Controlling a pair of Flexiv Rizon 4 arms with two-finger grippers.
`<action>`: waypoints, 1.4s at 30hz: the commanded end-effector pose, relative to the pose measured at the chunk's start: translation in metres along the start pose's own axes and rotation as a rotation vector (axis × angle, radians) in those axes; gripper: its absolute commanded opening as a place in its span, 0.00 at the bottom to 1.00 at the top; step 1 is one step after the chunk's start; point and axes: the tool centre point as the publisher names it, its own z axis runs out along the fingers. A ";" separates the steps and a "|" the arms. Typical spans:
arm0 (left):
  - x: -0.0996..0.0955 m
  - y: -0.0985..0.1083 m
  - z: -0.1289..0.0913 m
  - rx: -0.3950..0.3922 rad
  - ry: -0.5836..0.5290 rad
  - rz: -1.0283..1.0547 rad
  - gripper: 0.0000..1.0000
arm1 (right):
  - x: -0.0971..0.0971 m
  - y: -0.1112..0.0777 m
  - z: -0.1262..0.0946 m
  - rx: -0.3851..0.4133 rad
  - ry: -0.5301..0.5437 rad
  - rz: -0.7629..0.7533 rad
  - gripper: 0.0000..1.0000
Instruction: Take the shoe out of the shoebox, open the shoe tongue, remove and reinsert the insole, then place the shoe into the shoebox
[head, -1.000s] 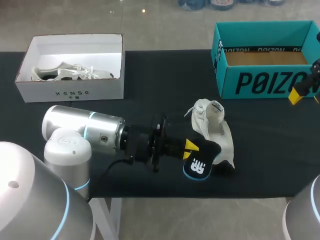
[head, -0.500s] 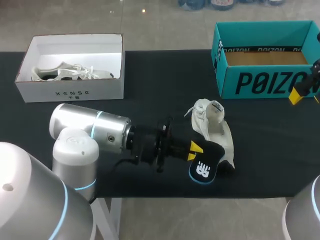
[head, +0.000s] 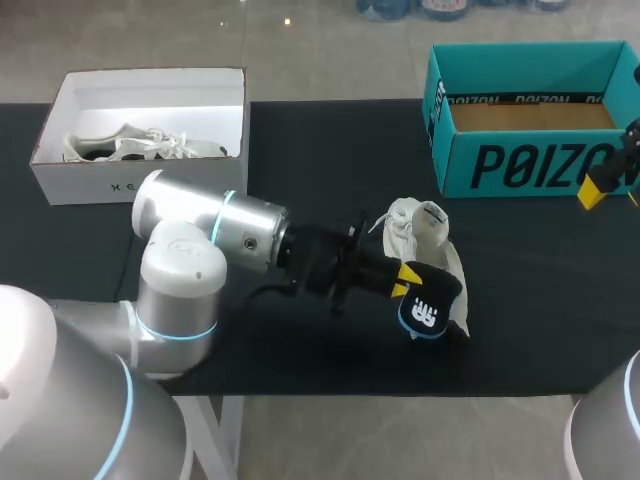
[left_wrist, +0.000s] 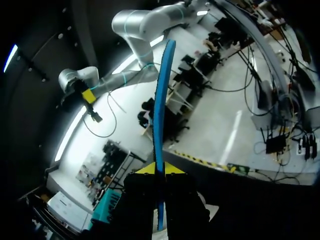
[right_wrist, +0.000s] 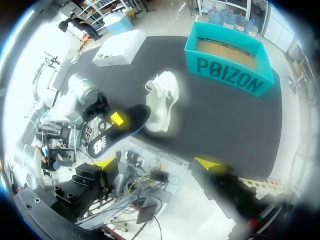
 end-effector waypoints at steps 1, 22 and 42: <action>-0.004 0.019 0.014 0.017 0.062 -0.012 0.00 | 0.000 0.003 0.000 0.006 -0.001 0.001 1.00; 0.006 0.056 0.016 -0.011 0.126 -0.045 0.00 | 0.000 0.003 0.000 0.006 -0.001 0.001 1.00; -0.007 0.103 0.024 -0.126 0.101 -0.054 0.00 | 0.000 0.003 0.000 0.006 -0.001 0.001 1.00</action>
